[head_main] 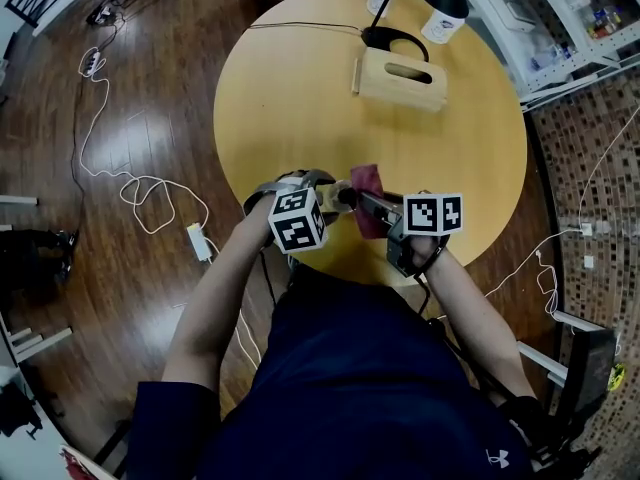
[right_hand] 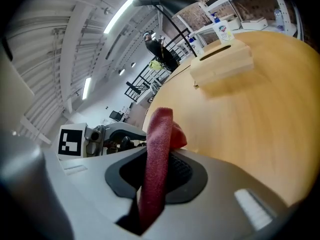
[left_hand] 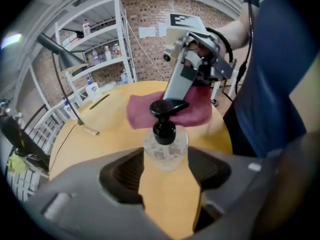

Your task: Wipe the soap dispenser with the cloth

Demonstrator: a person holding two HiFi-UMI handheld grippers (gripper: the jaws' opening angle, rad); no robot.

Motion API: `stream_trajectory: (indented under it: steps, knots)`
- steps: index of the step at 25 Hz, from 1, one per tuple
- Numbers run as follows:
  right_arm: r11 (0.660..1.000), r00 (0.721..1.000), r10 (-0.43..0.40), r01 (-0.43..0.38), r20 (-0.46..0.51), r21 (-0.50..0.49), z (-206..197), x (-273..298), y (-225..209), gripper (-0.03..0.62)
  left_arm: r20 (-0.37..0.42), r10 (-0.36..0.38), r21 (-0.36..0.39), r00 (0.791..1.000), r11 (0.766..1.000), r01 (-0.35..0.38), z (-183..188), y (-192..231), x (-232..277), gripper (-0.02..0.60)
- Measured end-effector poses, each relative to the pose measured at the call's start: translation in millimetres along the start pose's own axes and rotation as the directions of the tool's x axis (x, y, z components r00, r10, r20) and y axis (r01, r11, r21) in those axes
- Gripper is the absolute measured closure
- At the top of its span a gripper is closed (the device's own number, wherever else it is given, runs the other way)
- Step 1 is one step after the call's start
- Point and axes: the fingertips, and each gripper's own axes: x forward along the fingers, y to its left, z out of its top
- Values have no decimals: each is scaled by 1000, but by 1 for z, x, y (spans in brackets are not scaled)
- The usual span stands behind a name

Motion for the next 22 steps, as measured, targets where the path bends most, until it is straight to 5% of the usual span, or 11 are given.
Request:
stream_trajectory:
  steps: [3, 6, 8, 9, 13, 16, 19, 22]
  knots:
    - [1000, 1000, 1, -1, 11, 10, -3, -2, 2, 519, 25, 74, -135, 997, 988, -70, 0, 6, -4, 262]
    - [999, 1000, 8, -9, 10, 36, -18, -5, 7, 519, 111, 185, -438, 977, 891, -119, 7, 4, -9, 235]
    - [999, 1000, 19, -19, -5, 49, -30, -8, 11, 519, 132, 218, -532, 967, 839, -117, 11, -1, -6, 239]
    - [998, 1000, 23, -22, -10, 51, -33, -10, 12, 519, 127, 226, -530, 966, 838, -127, 12, -2, -4, 244]
    - [1000, 1000, 2, -2, 15, 29, -14, -13, 3, 519, 110, 192, -383, 975, 914, -137, 7, 5, 1, 296]
    - [1000, 1000, -1, 1, 22, 2, 8, -7, -2, 519, 100, 78, -151, 992, 987, -62, 6, 5, 5, 305]
    - [1000, 1000, -2, 2, -4, -11, 10, 0, -2, 519, 58, -25, 16, 998, 1000, 24, 4, 7, 5, 308]
    - [1000, 1000, -11, 11, -14, 10, -4, -3, 2, 519, 26, 2, -65, 1000, 998, 0, 1, 11, 0, 270]
